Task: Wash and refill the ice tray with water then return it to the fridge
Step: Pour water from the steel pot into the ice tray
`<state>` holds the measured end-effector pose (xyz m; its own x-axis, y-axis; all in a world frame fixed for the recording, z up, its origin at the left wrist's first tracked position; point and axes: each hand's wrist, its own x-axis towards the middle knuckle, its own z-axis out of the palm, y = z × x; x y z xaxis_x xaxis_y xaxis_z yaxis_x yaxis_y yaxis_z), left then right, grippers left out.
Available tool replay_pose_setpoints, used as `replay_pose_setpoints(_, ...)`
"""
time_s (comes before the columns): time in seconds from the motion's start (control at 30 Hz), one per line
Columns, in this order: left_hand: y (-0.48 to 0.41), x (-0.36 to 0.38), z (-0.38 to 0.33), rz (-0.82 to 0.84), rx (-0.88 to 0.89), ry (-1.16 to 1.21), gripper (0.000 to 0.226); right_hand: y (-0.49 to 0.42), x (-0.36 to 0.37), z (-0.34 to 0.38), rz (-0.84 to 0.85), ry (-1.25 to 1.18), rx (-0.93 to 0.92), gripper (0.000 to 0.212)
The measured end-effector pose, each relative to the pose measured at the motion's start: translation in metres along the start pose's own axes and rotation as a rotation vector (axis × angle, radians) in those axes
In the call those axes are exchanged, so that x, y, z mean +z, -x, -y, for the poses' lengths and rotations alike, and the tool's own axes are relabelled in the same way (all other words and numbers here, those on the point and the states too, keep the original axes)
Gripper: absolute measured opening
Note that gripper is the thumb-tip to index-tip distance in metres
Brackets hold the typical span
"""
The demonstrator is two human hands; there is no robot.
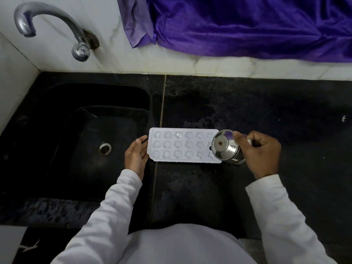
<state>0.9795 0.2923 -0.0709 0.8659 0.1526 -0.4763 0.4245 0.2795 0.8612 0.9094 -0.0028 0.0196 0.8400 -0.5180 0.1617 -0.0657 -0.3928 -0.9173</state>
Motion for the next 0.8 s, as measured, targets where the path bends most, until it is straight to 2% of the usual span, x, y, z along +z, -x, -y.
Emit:
replay_pose_setpoints(0.2,0.000,0.000,0.001,-0.003,0.000,0.006,0.033,-0.001,-0.001,-0.001,-0.010,-0.029,0.027,0.043)
replay_pose_setpoints(0.43,-0.001,0.000,0.001,0.005,0.001,0.004,0.034,-0.004,-0.006,-0.001,-0.098,-0.181,0.119,0.048)
replay_pose_setpoints(0.8,-0.002,-0.001,0.003,0.015,0.017,0.000,0.031,0.000,-0.020,-0.006,-0.108,-0.102,0.086,0.048)
